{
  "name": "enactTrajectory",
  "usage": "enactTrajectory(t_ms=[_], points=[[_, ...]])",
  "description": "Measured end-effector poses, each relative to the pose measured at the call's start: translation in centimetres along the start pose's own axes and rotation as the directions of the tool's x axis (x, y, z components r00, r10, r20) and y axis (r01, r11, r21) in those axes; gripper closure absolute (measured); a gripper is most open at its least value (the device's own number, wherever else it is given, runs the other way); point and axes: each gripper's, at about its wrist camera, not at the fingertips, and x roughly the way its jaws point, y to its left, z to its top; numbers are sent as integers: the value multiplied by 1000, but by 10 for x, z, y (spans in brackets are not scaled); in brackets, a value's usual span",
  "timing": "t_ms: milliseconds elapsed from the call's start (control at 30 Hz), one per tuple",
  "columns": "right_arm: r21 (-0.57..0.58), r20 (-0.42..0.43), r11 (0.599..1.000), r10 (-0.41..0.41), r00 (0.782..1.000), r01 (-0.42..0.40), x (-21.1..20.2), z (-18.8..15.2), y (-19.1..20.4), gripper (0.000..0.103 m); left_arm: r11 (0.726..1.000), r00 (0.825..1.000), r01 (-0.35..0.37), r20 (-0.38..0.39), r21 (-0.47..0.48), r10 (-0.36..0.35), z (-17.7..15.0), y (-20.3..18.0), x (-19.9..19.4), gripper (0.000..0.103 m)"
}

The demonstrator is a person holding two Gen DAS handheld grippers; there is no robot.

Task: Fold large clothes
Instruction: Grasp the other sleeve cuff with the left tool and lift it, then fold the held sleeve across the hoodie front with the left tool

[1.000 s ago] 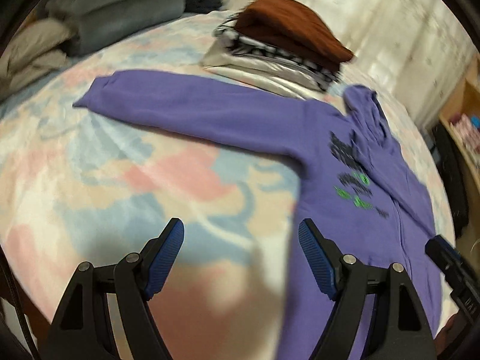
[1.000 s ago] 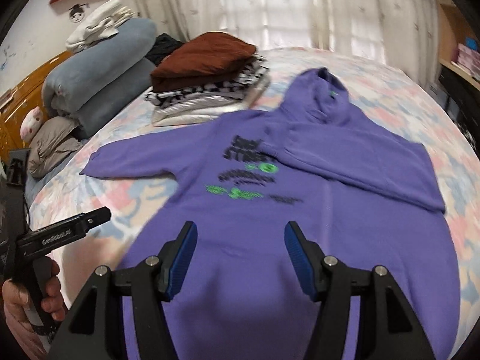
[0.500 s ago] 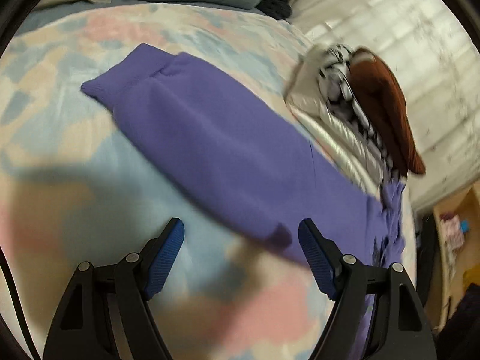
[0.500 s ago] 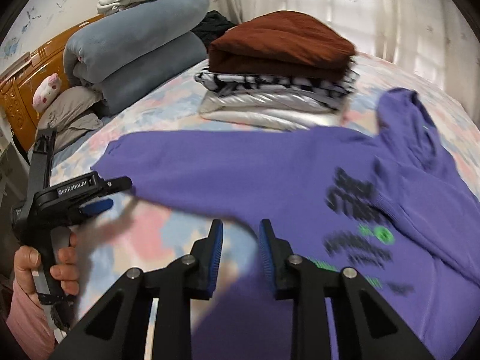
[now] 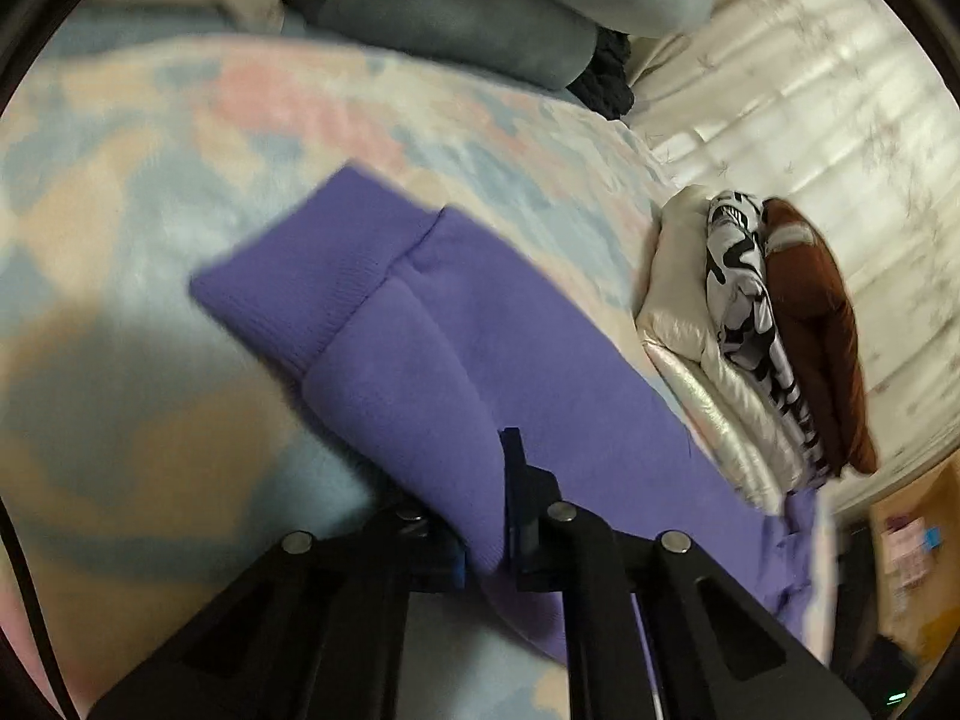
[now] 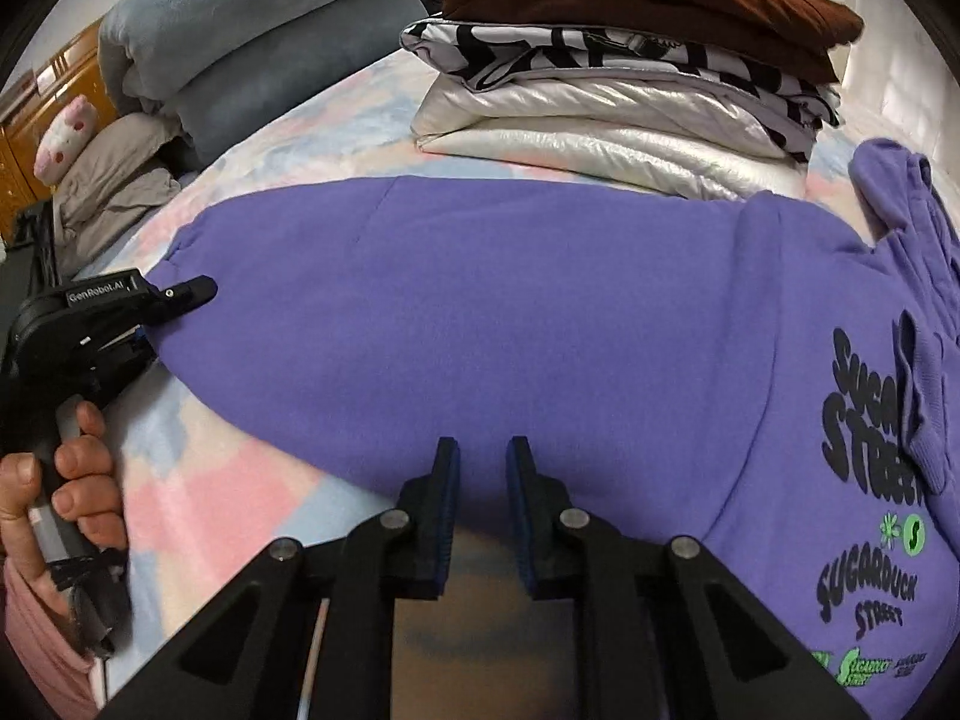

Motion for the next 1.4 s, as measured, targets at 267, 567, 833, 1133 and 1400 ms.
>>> enactTrajectory(t_ms=[267,567,833,1133,1400], points=[[41,91,997,64,994,-68,-92,-44,-32,87,916,990,-97,137,390,46,-18,-144,-88,97],[320,220,947,-78,972,4,-204,-123,-160,87,736,978,103,66,669,-197,-133,-351,-140,85],[503,249,862,-218,944,66,-256,-179,-242,86,529,975,220,-189,820,-114,-309,-402,-72,30],[524,219,848,-224,950,79,-270,-207,-254,86,540,954,288,-288,791,-85,-336,-355,-101,26],[500,233,866,-115,966,-17,-261,-195,-229,62,650,979,199,-175,733,-102,-285,-285,-145,19]])
